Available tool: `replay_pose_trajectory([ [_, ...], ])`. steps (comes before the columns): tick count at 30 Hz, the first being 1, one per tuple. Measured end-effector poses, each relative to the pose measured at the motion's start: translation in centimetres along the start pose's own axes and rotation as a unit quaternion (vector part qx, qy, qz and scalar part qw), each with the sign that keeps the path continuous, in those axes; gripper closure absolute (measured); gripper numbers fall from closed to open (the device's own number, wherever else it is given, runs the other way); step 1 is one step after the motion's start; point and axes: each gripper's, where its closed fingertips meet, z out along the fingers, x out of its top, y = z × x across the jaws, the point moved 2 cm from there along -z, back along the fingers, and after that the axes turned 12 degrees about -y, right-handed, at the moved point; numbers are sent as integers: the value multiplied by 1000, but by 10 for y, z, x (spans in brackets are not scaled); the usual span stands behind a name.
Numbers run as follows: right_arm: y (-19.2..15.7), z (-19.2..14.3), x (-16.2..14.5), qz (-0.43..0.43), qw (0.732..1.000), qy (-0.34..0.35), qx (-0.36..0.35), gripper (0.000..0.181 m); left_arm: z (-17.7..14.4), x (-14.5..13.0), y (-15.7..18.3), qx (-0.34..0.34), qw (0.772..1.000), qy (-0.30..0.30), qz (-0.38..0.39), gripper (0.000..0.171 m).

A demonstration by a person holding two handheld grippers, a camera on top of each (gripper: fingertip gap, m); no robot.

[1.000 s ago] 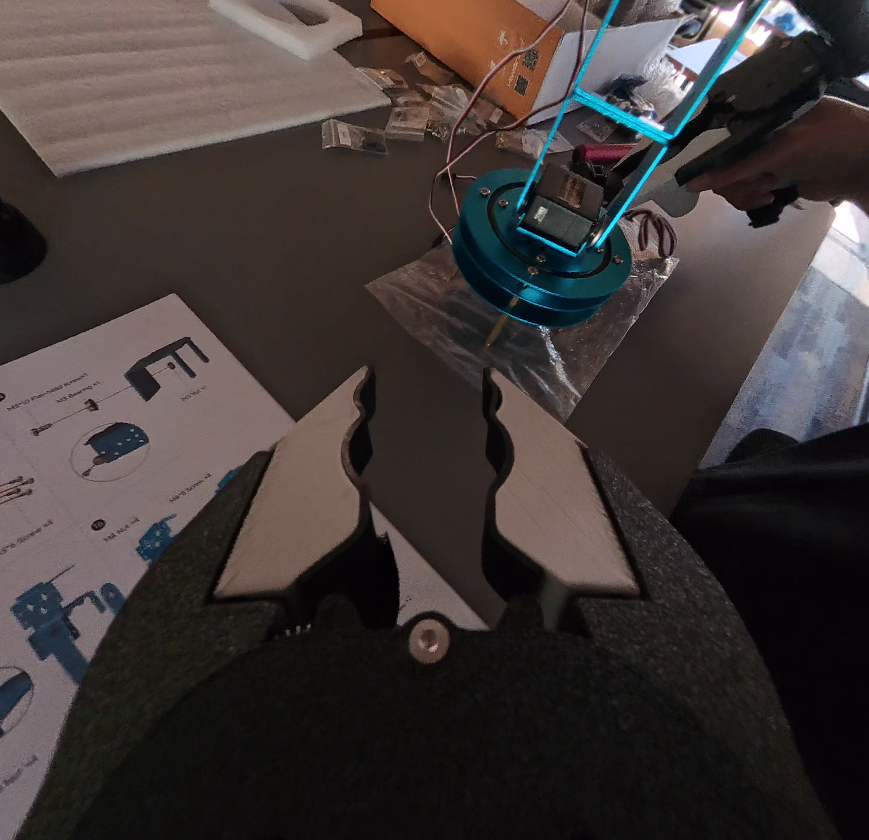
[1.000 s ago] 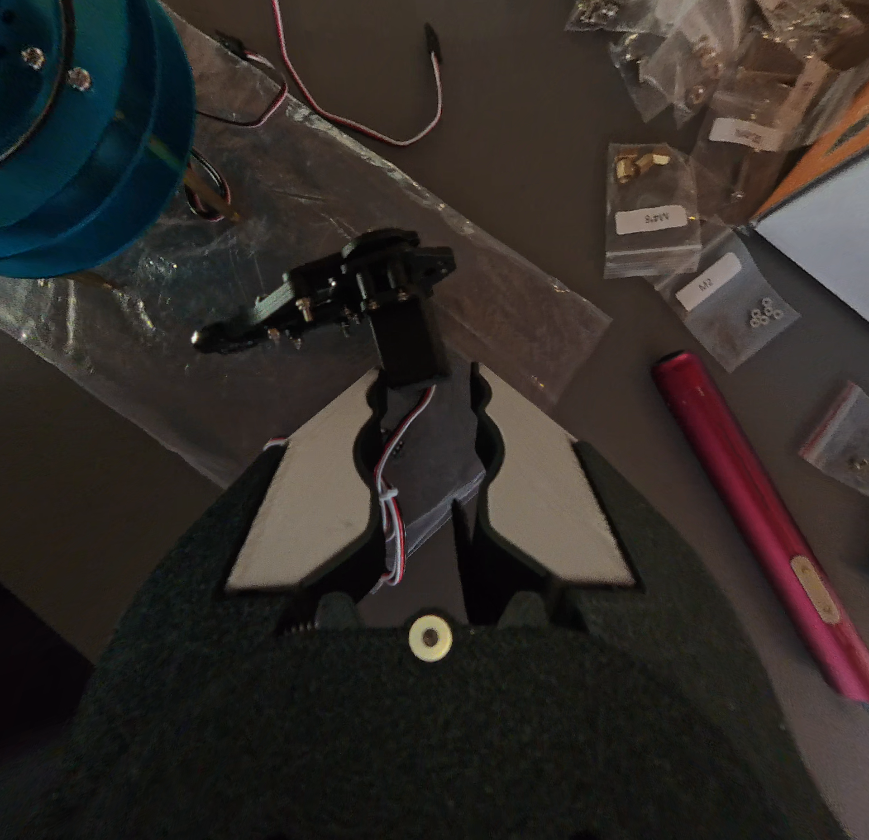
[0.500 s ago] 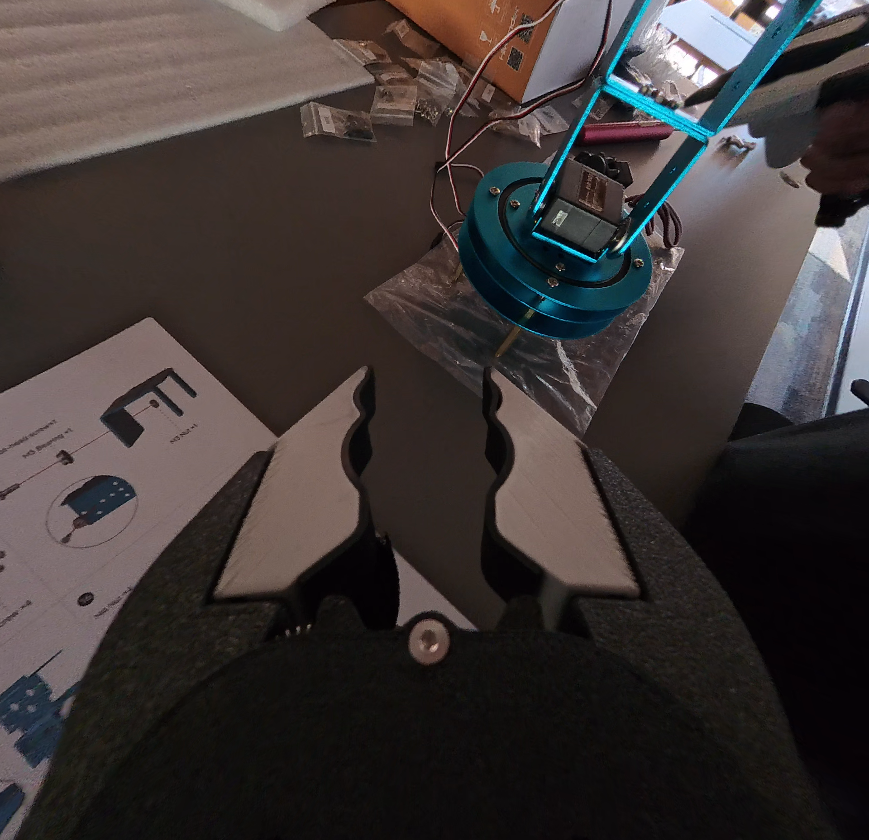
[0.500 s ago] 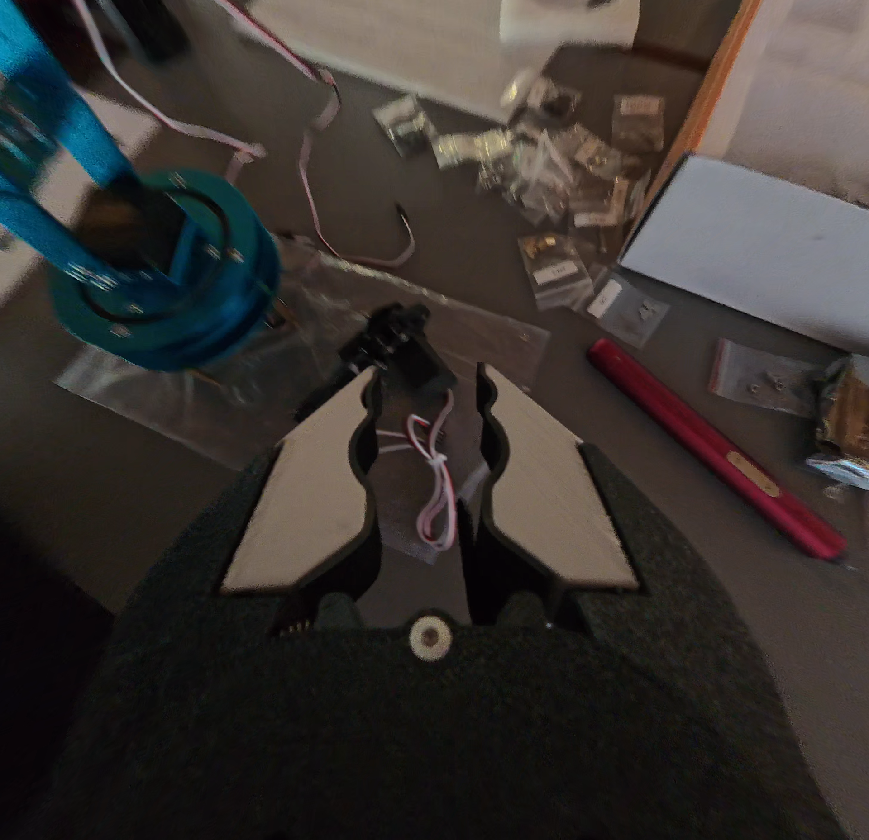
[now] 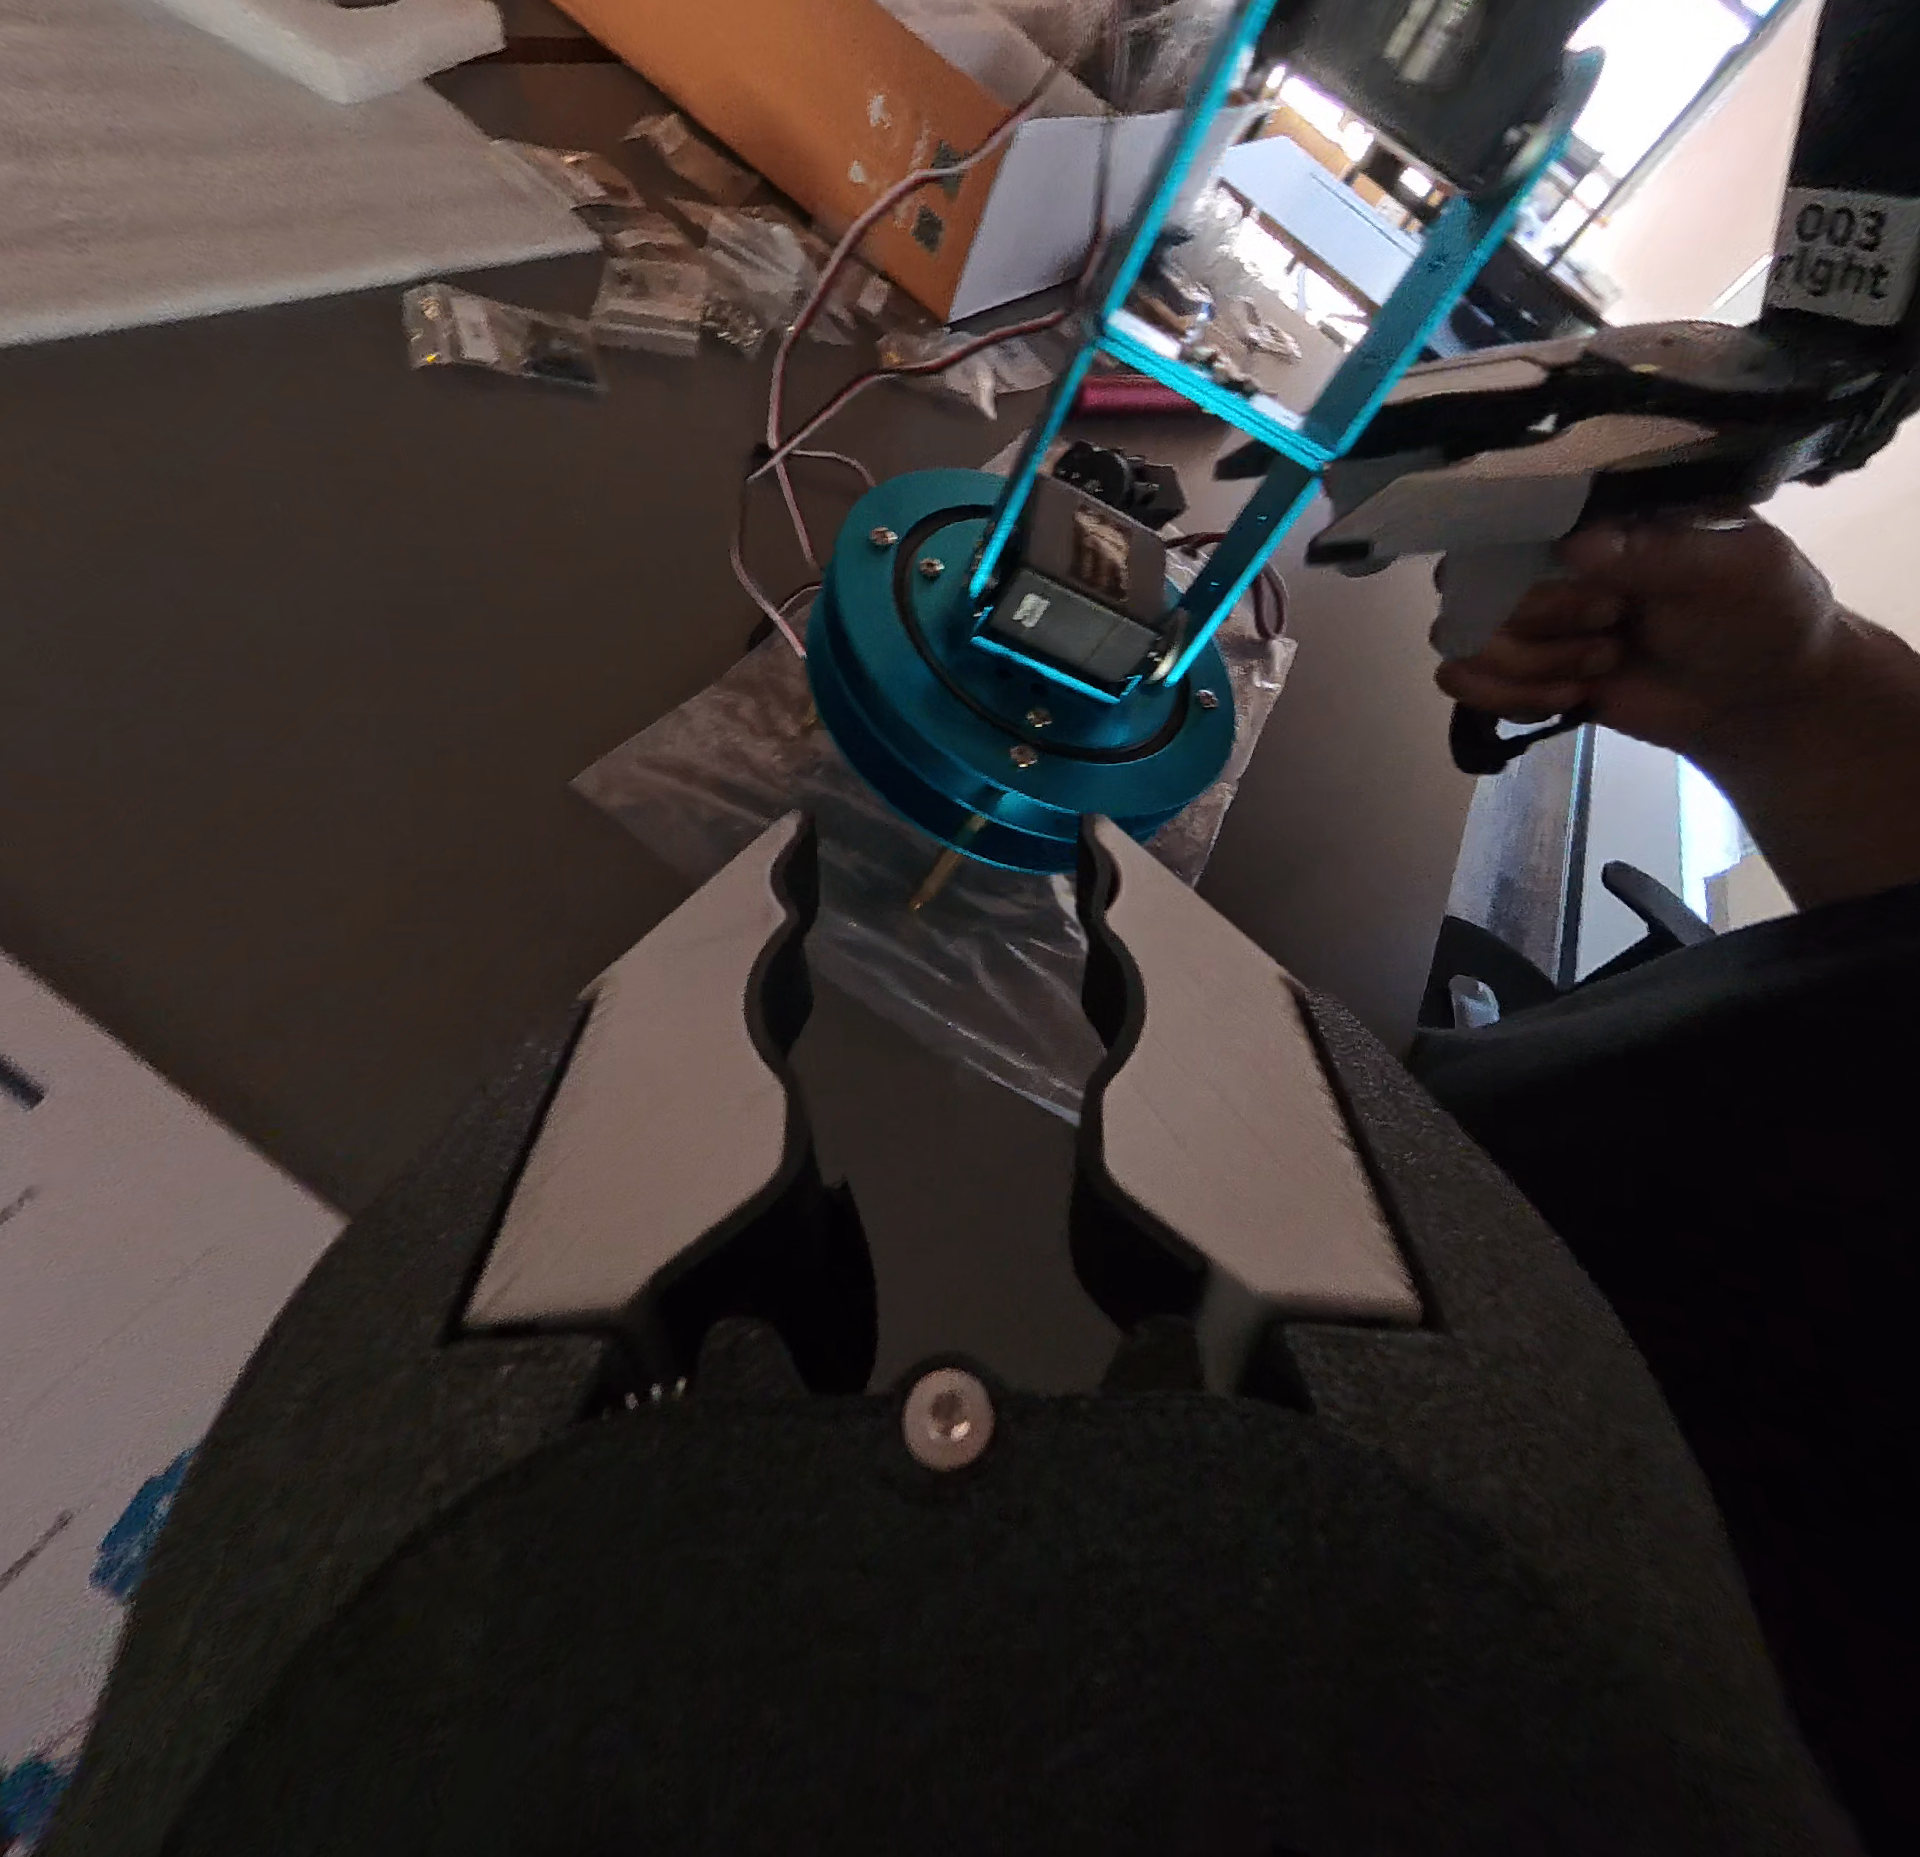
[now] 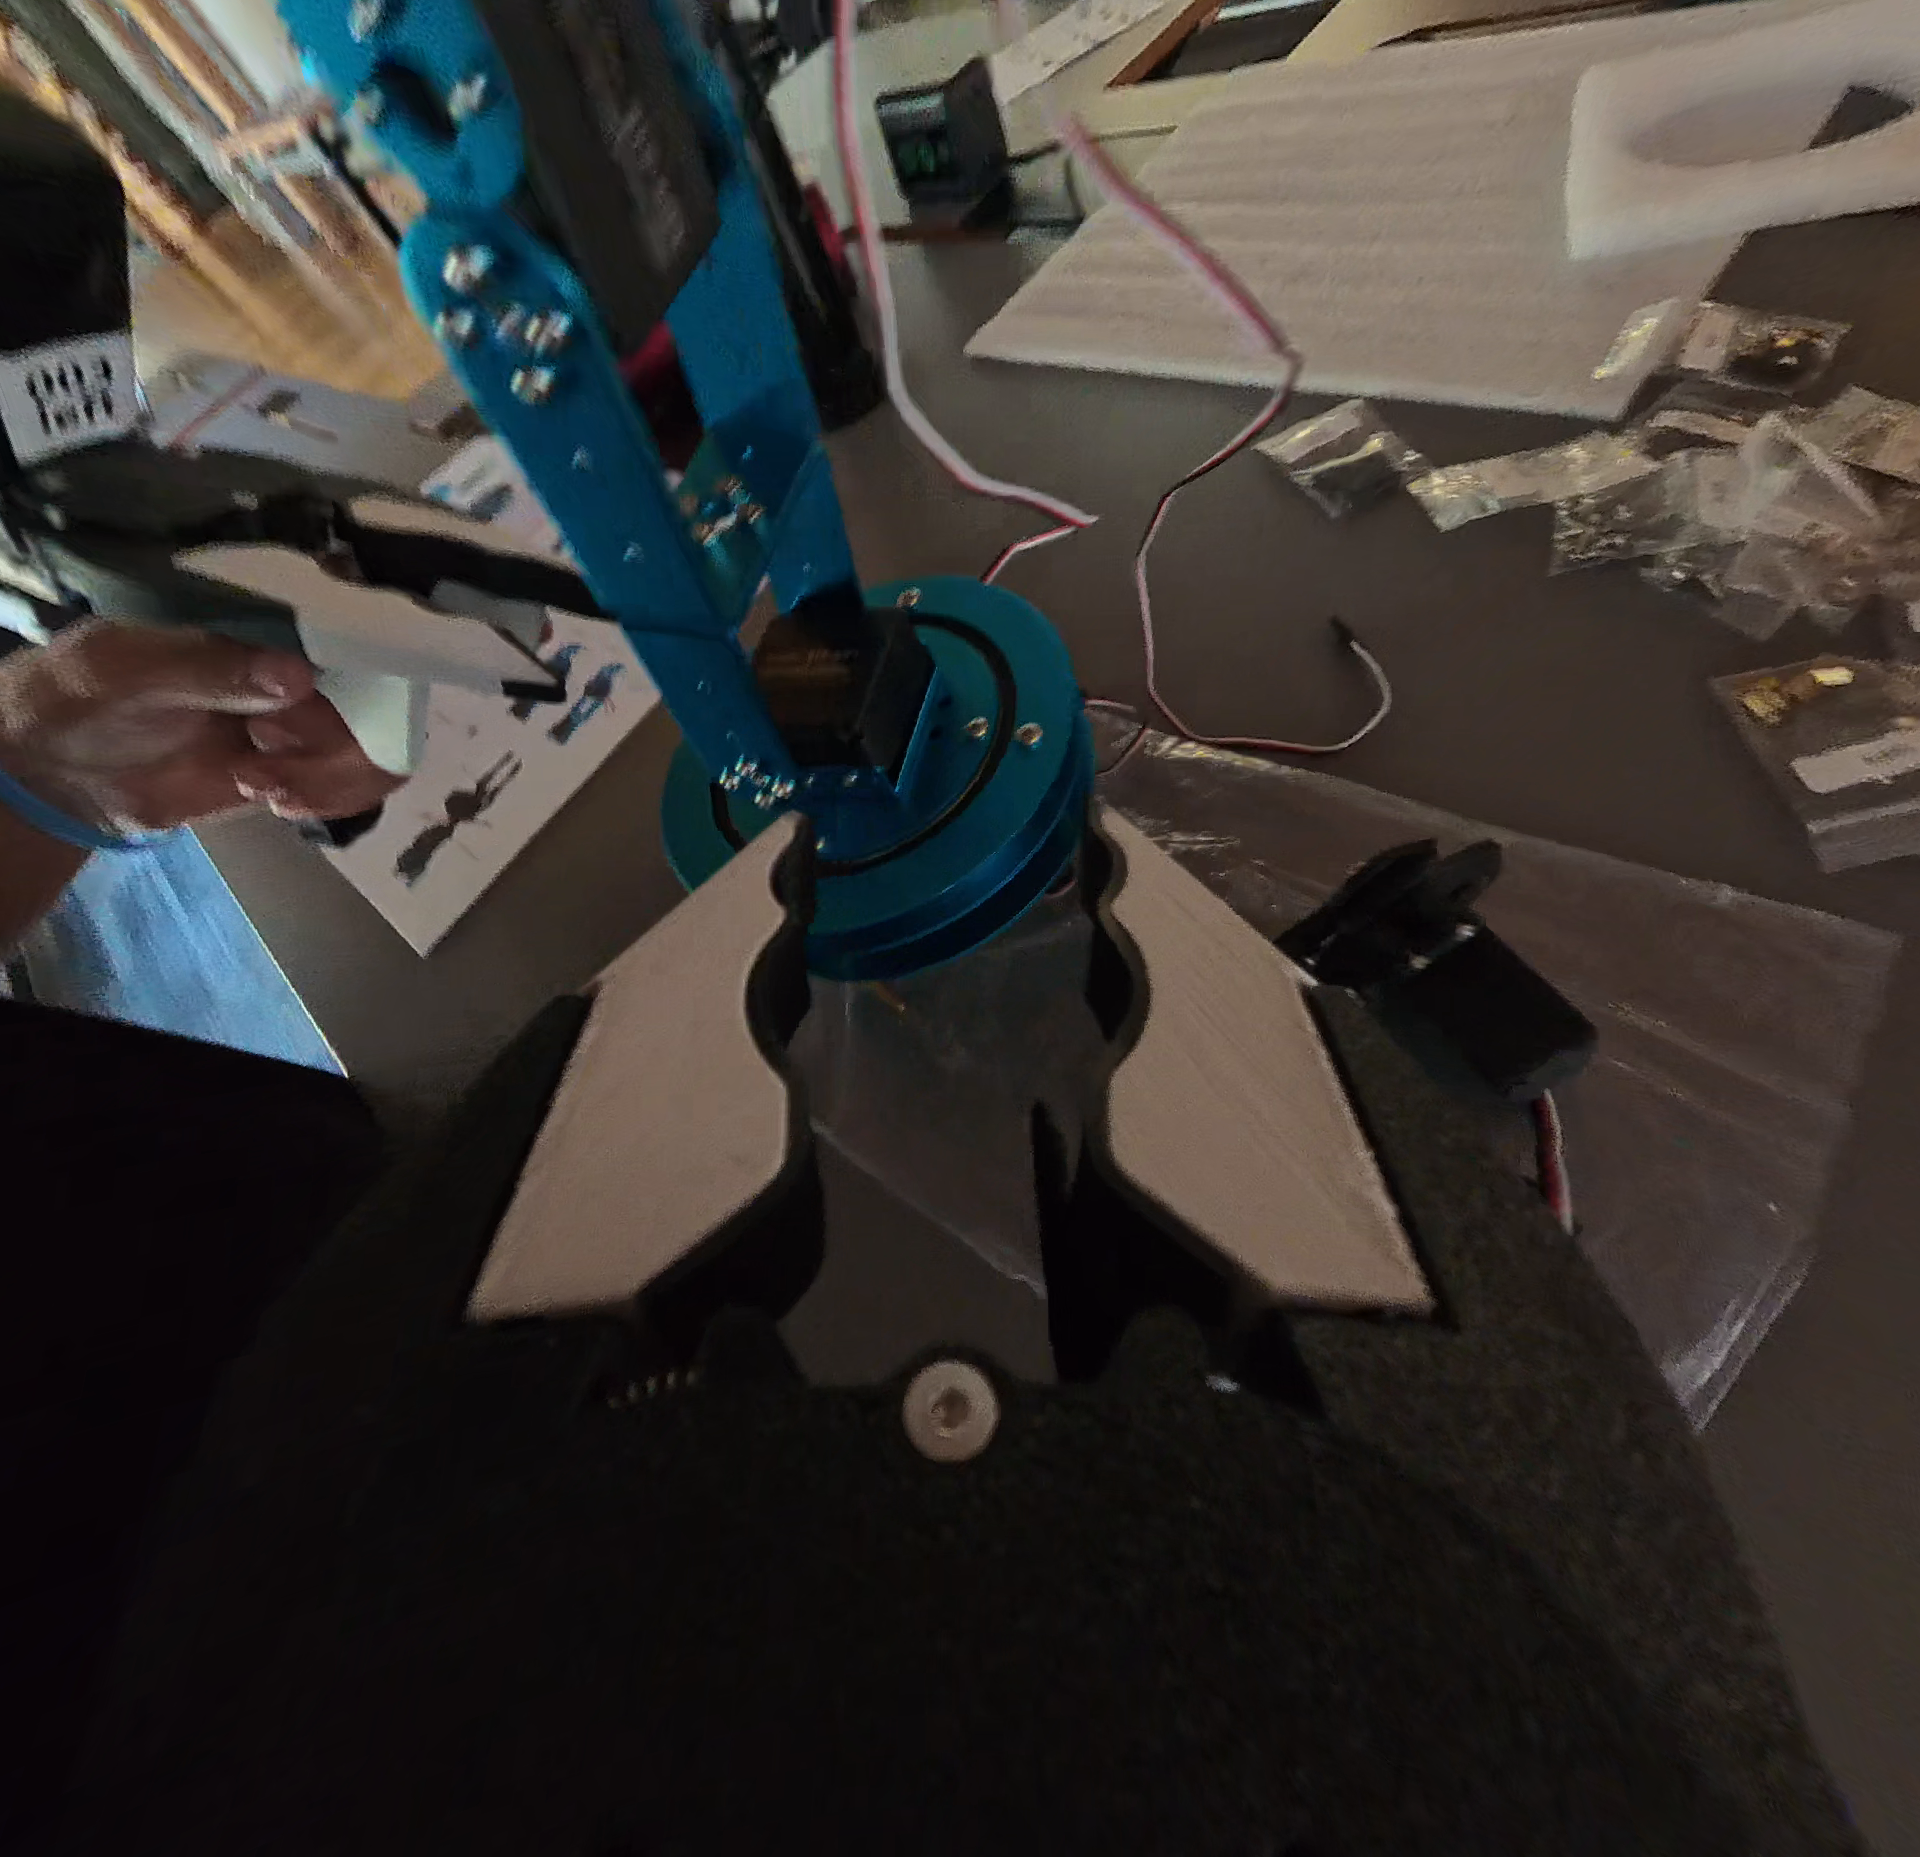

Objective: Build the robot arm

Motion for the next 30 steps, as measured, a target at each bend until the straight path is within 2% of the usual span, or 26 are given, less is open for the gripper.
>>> replay_pose_trajectory([
  [3,-17,11,-5,-57,998,-8,4,118,12,-4,9,-11,1000,1,23,110],
  [8,-37,21,12,-121,992,25,-20,118,37,-12,11,-102,992,0,-78,106],
  [11,-46,22,31,-115,991,61,-38,118,39,-4,6,-140,978,39,-152,106],
  [14,-45,20,47,-64,991,102,-56,121,37,6,-5,-167,954,83,-233,105],
  [16,-45,19,58,-31,989,130,-58,127,34,16,-9,-175,945,109,-252,105],
  [18,-46,18,66,-12,987,145,-64,136,25,36,-2,-178,953,128,-208,109],
  [22,-53,17,69,-12,988,138,-74,156,16,78,14,-99,989,110,10,119],
  [25,-53,15,66,-6,986,139,-95,155,19,101,26,-68,986,84,124,131],
  [30,-53,15,66,-12,982,136,-129,154,37,109,37,-43,973,56,222,148],
])
